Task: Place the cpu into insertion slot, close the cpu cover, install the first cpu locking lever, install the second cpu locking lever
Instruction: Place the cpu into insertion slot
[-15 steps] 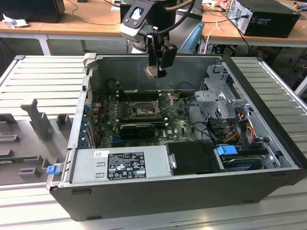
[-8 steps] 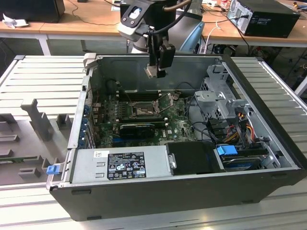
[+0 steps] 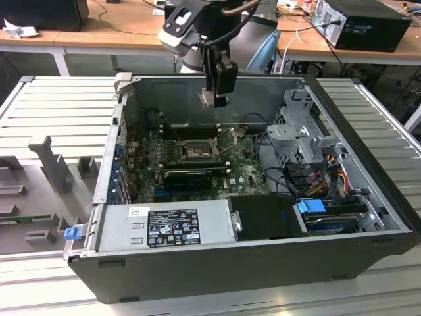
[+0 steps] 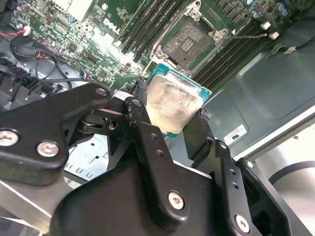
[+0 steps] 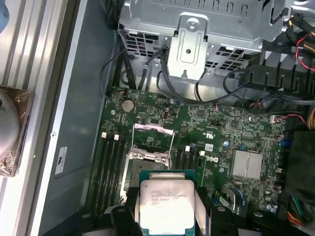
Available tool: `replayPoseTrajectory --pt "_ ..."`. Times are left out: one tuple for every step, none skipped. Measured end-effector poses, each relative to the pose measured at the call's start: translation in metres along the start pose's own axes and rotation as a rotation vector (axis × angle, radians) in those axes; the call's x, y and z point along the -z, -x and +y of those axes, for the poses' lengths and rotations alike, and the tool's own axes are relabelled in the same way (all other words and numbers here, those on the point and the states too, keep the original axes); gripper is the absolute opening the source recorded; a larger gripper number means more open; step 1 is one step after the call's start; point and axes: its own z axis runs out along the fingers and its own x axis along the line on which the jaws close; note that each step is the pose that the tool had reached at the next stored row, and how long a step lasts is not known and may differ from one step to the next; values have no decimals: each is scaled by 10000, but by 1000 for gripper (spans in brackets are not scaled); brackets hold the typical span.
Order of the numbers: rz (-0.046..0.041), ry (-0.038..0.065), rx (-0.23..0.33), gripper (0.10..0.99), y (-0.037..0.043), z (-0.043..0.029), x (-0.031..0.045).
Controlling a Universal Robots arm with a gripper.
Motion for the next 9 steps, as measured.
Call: replayPoseTrajectory --pt "-7 2 -76 533 0 0 0" --pt "-12 3 -140 533 0 0 0" --pt "-18 4 -196 533 0 0 0" --pt "-25 5 -281 533 0 0 0" --pt "-35 7 -382 533 0 0 -1" --pt "-43 10 -485 533 0 0 -1" --pt "-53 12 -588 533 0 0 -1" --pt "-57 13 -637 533 0 0 -1" --pt "-62 13 -690 533 0 0 -1"
